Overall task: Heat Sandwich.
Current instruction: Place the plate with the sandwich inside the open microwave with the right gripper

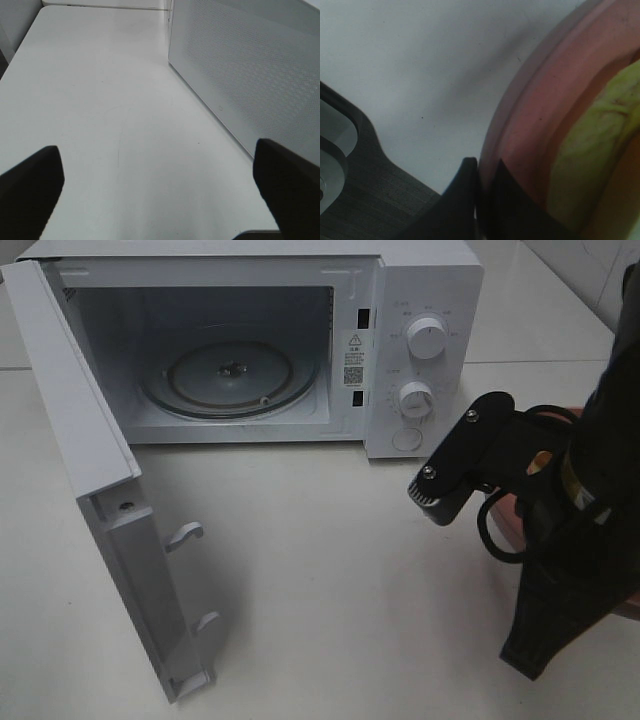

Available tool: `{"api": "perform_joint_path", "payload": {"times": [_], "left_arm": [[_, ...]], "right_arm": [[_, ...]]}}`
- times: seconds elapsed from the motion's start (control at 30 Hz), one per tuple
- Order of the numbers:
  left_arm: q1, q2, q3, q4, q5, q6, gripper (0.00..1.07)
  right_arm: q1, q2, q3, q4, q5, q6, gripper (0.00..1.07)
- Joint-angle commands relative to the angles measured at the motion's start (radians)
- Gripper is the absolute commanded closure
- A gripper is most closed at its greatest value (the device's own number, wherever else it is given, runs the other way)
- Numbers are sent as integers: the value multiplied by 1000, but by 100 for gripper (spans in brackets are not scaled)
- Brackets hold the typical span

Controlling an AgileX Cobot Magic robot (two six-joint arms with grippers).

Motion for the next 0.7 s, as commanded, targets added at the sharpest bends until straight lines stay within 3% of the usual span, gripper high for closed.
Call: {"api": "perform_joint_path", "payload": {"times": [0.03, 0.7], "left_arm": [[-2, -23, 2, 0, -11, -9, 9], [-2, -23, 2, 0, -11, -9, 9]], "right_arm": [[24, -7, 2, -27, 22, -51, 105], [33, -7, 2, -27, -59, -503, 105]]}}
